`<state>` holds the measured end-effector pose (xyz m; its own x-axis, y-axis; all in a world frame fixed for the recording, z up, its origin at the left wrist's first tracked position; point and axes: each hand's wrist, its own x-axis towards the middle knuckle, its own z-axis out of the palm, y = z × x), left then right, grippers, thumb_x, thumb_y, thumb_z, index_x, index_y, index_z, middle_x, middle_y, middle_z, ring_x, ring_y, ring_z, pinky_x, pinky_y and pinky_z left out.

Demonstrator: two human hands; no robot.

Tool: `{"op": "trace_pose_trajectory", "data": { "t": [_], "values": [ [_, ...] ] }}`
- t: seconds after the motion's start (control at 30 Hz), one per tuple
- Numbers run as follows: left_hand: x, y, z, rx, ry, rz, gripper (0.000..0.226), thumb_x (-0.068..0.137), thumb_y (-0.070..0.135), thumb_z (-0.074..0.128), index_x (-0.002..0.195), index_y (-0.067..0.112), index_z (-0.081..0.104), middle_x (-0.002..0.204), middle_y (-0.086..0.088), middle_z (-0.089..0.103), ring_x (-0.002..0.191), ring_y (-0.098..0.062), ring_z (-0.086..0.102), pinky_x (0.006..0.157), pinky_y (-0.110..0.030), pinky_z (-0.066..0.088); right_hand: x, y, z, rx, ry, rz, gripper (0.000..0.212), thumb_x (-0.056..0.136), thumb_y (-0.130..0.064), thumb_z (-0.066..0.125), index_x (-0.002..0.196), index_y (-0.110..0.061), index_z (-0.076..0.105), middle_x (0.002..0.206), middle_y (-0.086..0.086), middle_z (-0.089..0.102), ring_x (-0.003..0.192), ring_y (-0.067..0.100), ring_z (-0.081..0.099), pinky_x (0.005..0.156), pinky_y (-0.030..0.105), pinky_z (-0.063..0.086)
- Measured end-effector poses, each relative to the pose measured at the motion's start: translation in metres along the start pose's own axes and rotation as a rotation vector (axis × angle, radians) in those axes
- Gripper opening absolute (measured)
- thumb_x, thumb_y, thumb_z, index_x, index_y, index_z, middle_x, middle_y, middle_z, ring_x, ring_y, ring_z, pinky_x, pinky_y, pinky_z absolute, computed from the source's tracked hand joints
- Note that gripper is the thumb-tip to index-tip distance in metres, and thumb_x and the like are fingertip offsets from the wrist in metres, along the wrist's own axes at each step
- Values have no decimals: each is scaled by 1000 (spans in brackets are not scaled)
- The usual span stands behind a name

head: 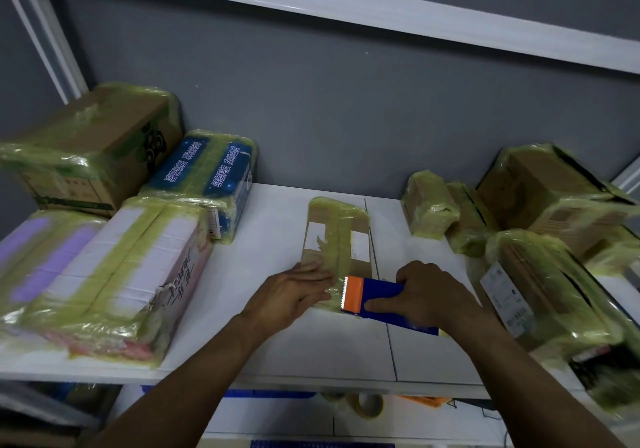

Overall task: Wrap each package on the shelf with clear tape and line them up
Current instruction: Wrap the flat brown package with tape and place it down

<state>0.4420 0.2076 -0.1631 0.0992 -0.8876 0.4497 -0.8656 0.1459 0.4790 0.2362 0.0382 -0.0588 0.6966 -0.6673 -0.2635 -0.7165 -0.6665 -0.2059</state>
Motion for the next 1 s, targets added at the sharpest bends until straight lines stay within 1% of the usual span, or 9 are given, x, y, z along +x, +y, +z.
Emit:
{"op": "trace_pose_trajectory", "data": {
  "t": [0.1,0.23,0.33,0.5,0.63,0.77,0.83,0.9,1.0],
  "values": [
    [-2,-2,-1,-4,10,11,44,85,5,78,127,6,69,134,-7,65,131,-25,55,114,-26,33,-3,-2,1,11,-8,-2,68,65,-86,70,97,-27,54,80,-14,57,73,7,62,70,23,53],
    [-3,-2,-4,35,33,64,39,82,2,81,120,7,74,128,-8,68,125,-26,61,108,-42,43,-12,-3,-1,38,-2,-3,68,70,-81,72,105,-25,59,93,-10,64,78,8,63,70,21,52],
    [-1,-4,-5,61,39,68,39,80,1,82,118,7,75,126,-8,70,122,-27,64,106,-43,46,-20,-1,-2,47,4,-5,65,70,-81,71,102,-27,56,101,-8,67,80,8,62,68,18,49],
    [0,-5,-5,24,52,20,34,87,8,77,121,10,74,129,-4,68,127,-22,60,112,-38,42,-32,11,-8,65,-2,45,61,68,-82,72,94,-30,55,80,-16,59,70,2,61,58,13,43],
    [2,1,-4,58,52,3,33,89,10,76,122,11,74,130,-4,68,127,-22,60,113,-37,39,-30,19,-6,56,37,63,62,66,-85,71,91,-30,57,78,-15,58,68,2,60,56,14,41],
    [1,4,-6,10,-49,-18,53,90,7,74,140,15,60,143,-8,59,131,-20,55,112,-41,46,-22,18,-2,53,15,78,61,64,-86,71,84,-30,56,78,-13,61,69,5,63,58,17,45],
    [2,5,-2,217,-44,57,64,87,3,74,145,22,56,146,-9,56,132,-26,55,107,-42,49,-19,18,-2,52,4,80,61,64,-86,71,81,-31,53,78,-13,59,70,6,63,58,17,45],
    [0,4,4,294,-52,68,59,86,10,76,140,28,60,142,-7,58,132,-27,55,109,-48,45,-17,18,-2,49,-5,82,61,64,-86,70,82,-31,53,77,-13,58,71,6,63,60,18,46],
    [2,5,8,195,-39,-29,42,93,44,70,134,36,64,141,5,57,138,-15,48,122,-59,20,-16,18,1,49,-9,84,63,65,-85,71,87,-27,57,80,-11,61,73,8,64,63,19,49]
  ]
}}
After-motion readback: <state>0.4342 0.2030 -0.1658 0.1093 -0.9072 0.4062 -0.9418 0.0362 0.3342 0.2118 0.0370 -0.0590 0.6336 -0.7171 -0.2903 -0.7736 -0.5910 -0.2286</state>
